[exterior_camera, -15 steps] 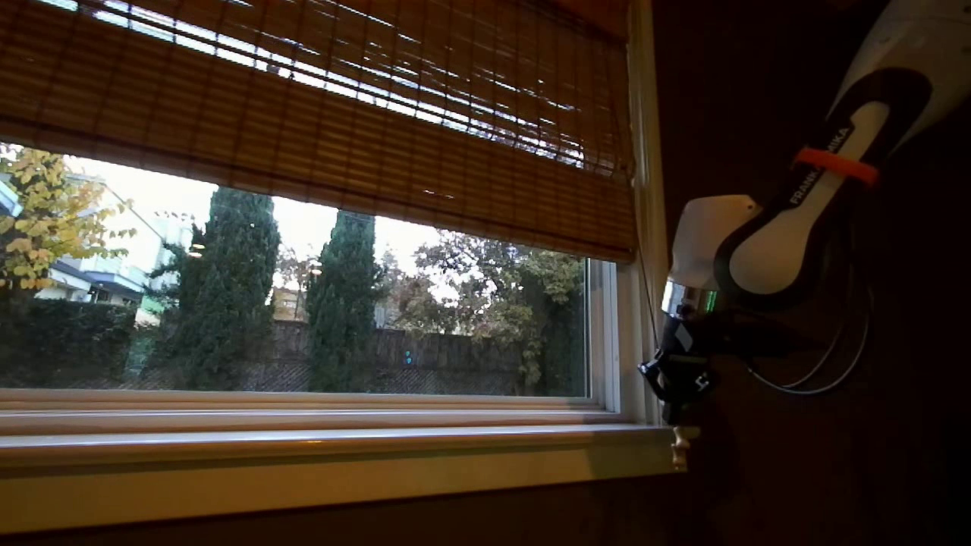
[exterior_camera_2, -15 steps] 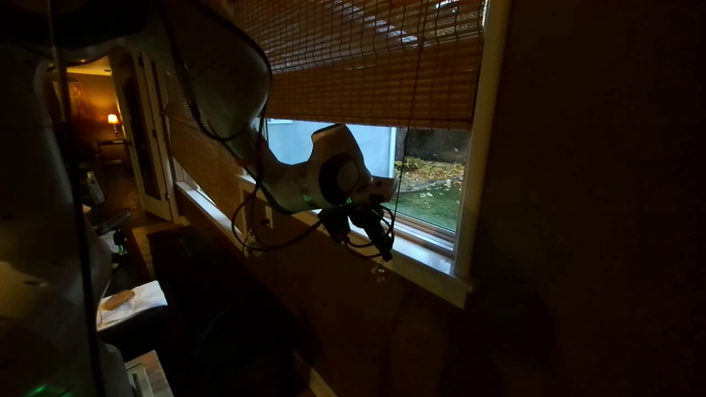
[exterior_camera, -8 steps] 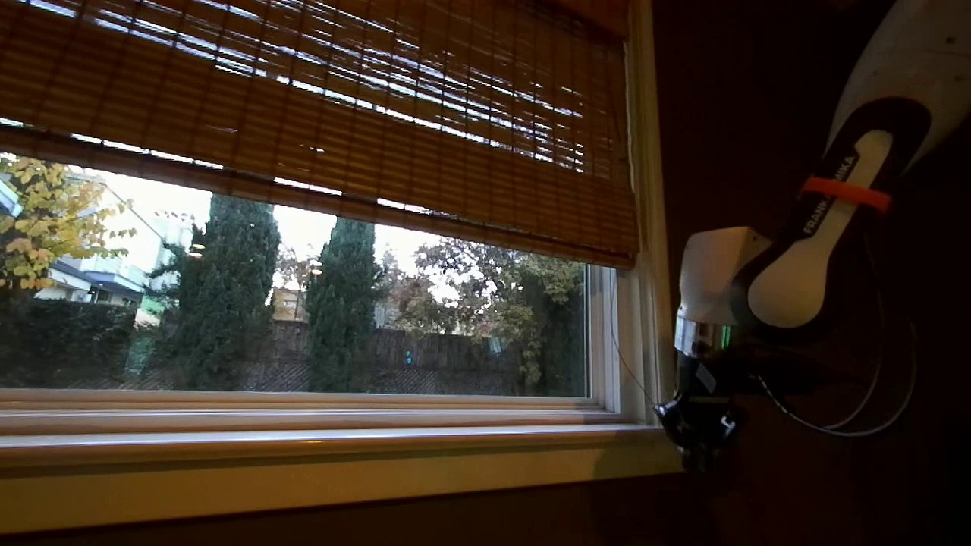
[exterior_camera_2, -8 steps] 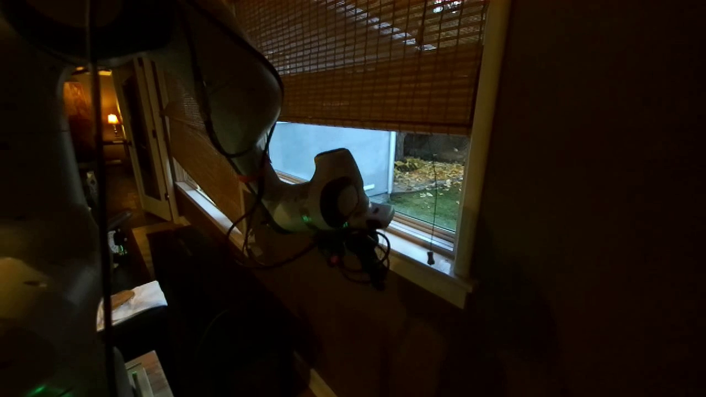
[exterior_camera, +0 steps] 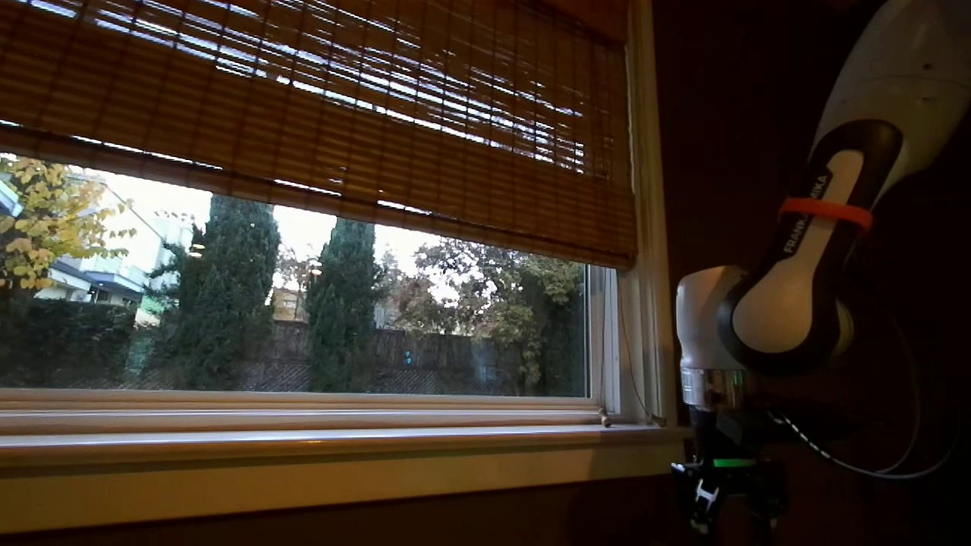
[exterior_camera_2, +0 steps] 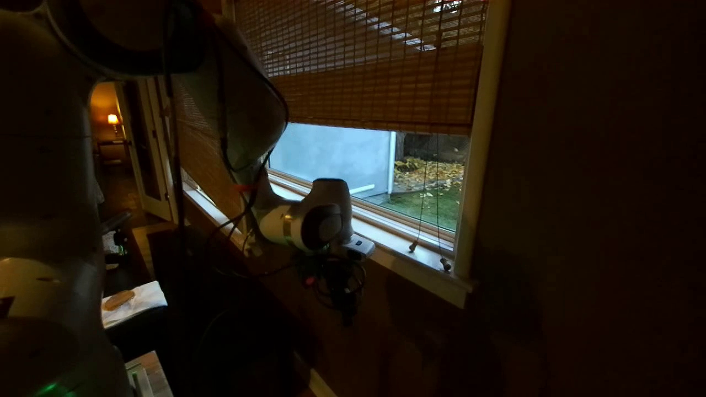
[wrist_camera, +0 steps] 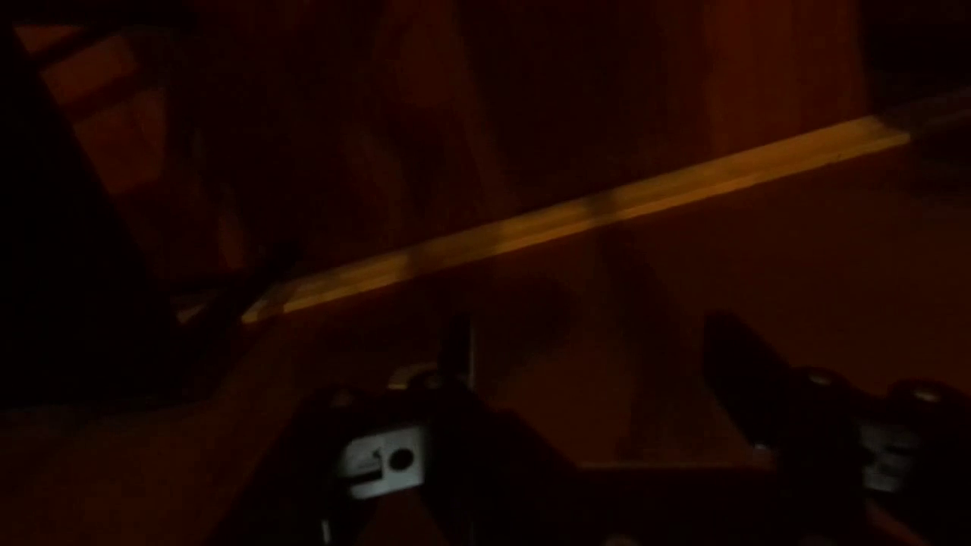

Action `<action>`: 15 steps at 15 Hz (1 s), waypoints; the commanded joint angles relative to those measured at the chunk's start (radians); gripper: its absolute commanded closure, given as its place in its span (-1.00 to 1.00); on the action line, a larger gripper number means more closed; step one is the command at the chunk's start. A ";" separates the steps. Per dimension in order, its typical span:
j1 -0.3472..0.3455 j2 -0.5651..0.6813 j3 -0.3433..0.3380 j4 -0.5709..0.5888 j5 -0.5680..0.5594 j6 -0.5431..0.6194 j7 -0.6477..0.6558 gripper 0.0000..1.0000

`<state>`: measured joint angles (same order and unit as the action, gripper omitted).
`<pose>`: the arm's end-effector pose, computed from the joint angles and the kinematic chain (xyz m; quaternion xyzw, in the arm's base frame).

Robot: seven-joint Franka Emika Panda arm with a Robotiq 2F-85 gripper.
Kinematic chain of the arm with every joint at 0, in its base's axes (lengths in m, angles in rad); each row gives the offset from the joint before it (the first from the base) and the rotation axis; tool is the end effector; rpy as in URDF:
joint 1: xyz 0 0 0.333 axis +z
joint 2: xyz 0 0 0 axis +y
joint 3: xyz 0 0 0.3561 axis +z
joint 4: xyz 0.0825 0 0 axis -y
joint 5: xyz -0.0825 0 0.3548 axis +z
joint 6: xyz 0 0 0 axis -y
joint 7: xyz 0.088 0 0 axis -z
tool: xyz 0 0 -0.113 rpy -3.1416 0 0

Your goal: Open the curtain

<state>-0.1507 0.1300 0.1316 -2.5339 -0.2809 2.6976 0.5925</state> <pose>0.4552 0.0001 0.2884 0.9821 -0.1793 0.0328 0.0465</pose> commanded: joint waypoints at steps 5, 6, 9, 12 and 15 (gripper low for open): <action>0.142 -0.437 -0.018 -0.066 0.101 -0.327 -0.003 -1.00; 0.141 -0.498 -0.013 -0.063 0.108 -0.355 -0.002 -1.00; 0.127 -0.655 -0.009 -0.029 0.134 -0.440 -0.009 -1.00; 0.103 -0.782 -0.021 0.038 0.150 -0.503 -0.029 -1.00; 0.090 -0.836 -0.050 0.131 0.146 -0.556 -0.121 -1.00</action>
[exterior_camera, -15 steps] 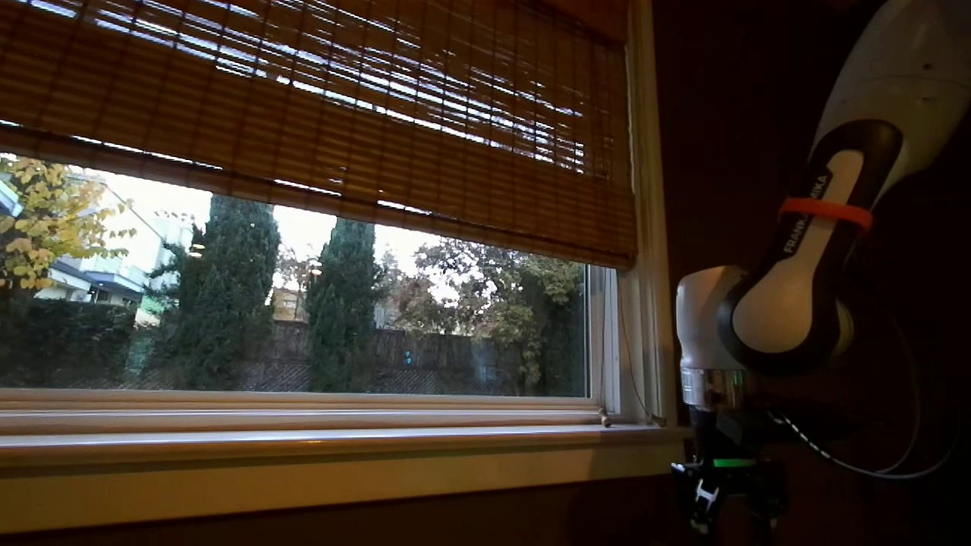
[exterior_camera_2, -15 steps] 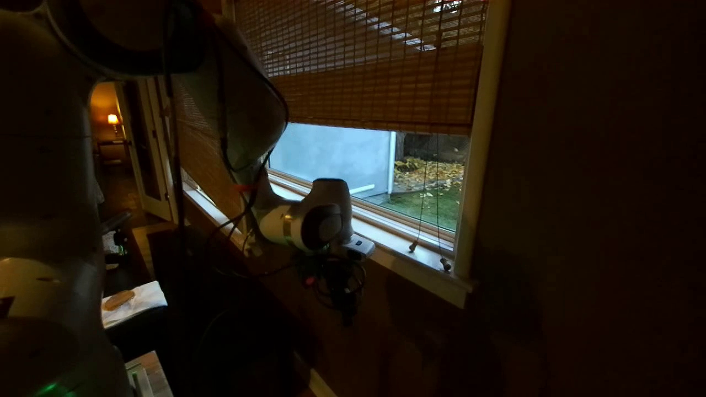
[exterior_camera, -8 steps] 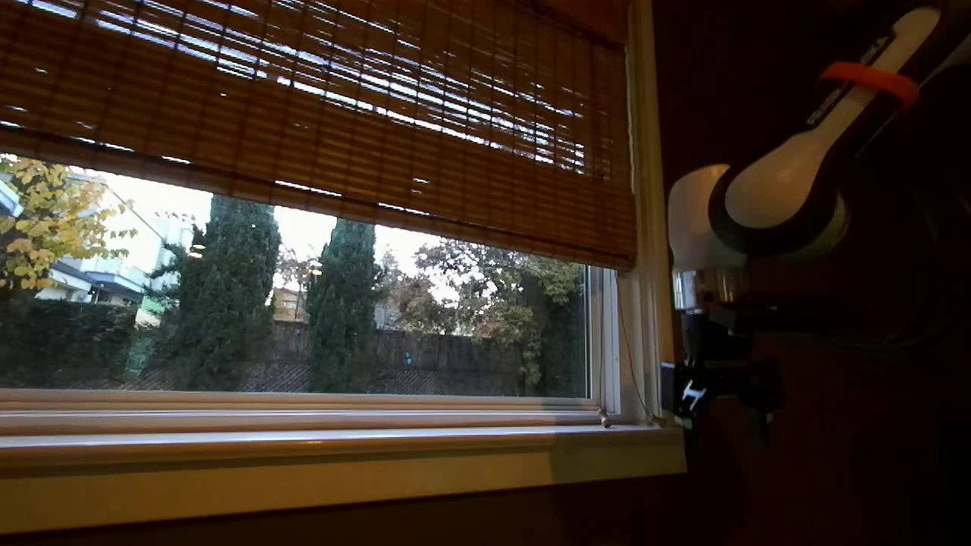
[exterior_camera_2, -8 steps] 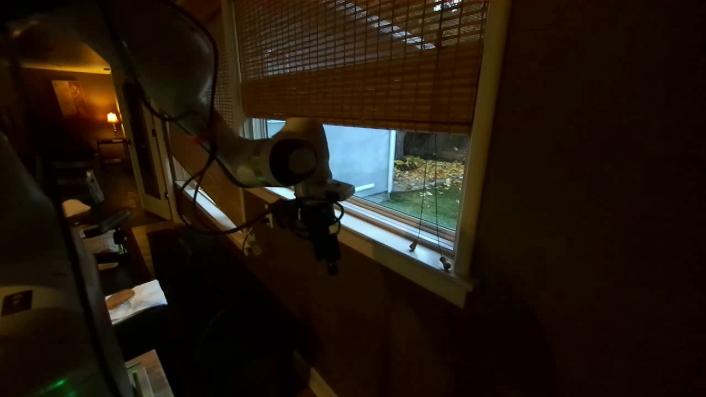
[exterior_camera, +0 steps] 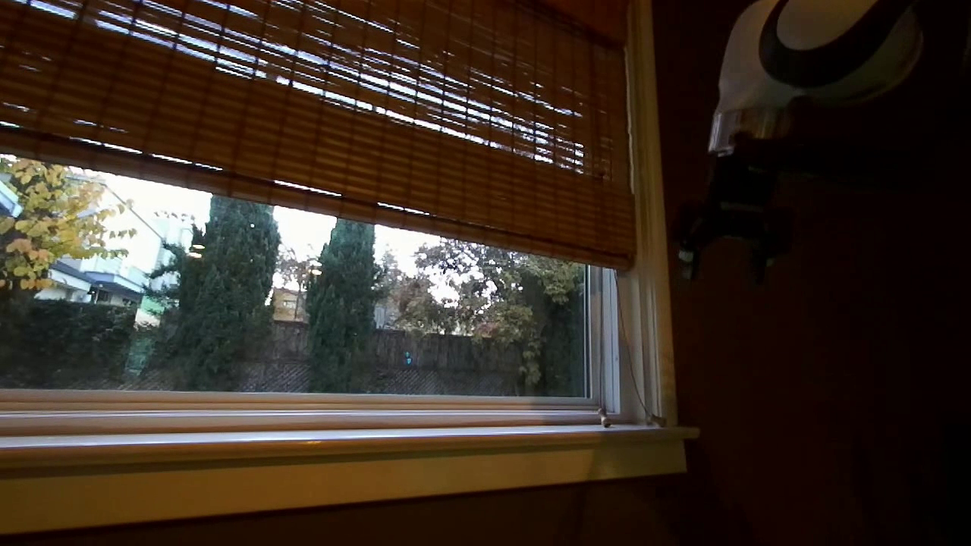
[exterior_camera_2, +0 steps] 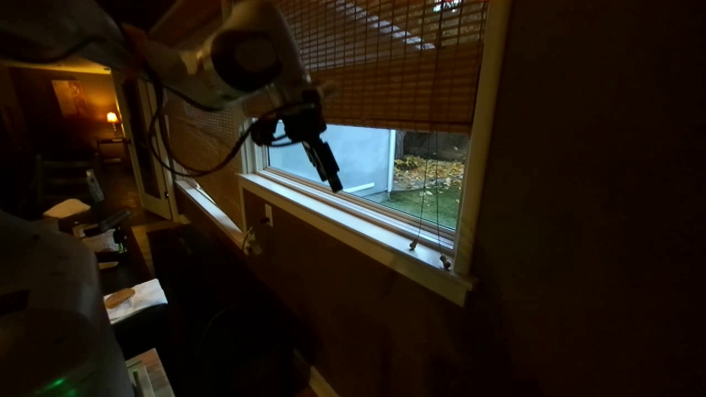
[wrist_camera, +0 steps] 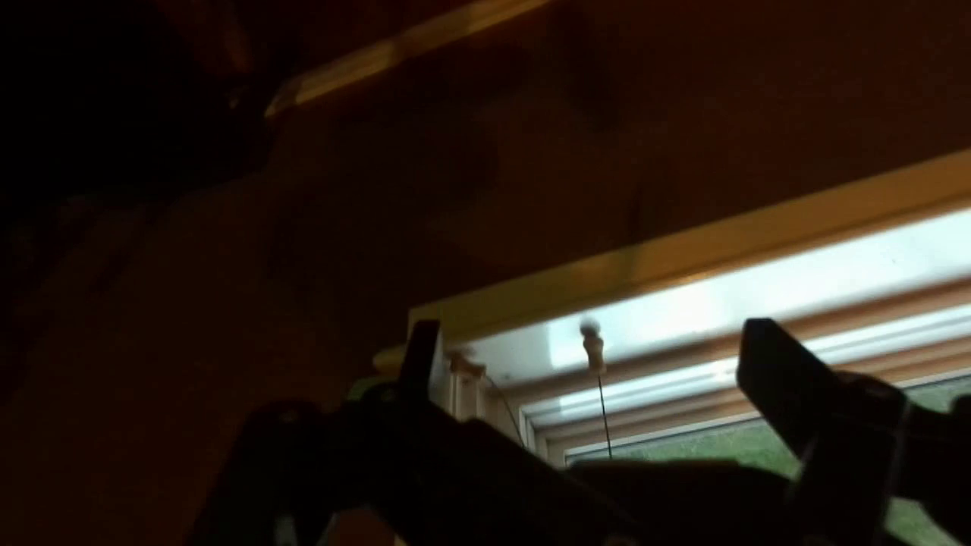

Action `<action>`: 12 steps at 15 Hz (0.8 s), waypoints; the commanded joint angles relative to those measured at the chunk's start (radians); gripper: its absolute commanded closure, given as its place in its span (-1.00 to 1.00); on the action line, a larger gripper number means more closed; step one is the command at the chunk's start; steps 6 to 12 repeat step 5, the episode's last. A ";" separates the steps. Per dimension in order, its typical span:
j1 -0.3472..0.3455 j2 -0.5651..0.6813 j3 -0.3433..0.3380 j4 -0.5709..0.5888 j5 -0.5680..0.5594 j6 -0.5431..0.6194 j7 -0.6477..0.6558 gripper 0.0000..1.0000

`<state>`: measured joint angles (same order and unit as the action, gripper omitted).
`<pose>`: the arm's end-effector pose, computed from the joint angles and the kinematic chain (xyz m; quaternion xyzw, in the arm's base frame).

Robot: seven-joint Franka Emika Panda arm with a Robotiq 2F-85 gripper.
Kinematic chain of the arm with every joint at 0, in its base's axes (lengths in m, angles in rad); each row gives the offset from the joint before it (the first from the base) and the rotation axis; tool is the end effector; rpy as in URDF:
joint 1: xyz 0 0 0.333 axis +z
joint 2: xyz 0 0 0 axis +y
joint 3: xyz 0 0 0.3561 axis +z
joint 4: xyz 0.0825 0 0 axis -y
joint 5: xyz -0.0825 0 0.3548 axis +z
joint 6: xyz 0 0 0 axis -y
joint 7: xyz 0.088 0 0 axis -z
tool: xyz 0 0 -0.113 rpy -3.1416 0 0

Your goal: Open the curtain

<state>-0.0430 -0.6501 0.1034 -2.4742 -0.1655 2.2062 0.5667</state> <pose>0.3382 0.0227 0.5849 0.9530 -0.2143 0.2096 0.0446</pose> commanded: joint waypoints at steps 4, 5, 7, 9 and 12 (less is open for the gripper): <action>-0.041 -0.066 -0.003 0.064 0.025 -0.048 -0.087 -1.00; -0.041 -0.065 -0.003 0.063 0.025 -0.048 -0.088 -1.00; -0.041 -0.065 -0.003 0.063 0.025 -0.048 -0.088 -1.00; -0.041 -0.065 -0.003 0.063 0.025 -0.048 -0.088 -1.00; -0.041 -0.065 -0.003 0.063 0.025 -0.048 -0.088 -1.00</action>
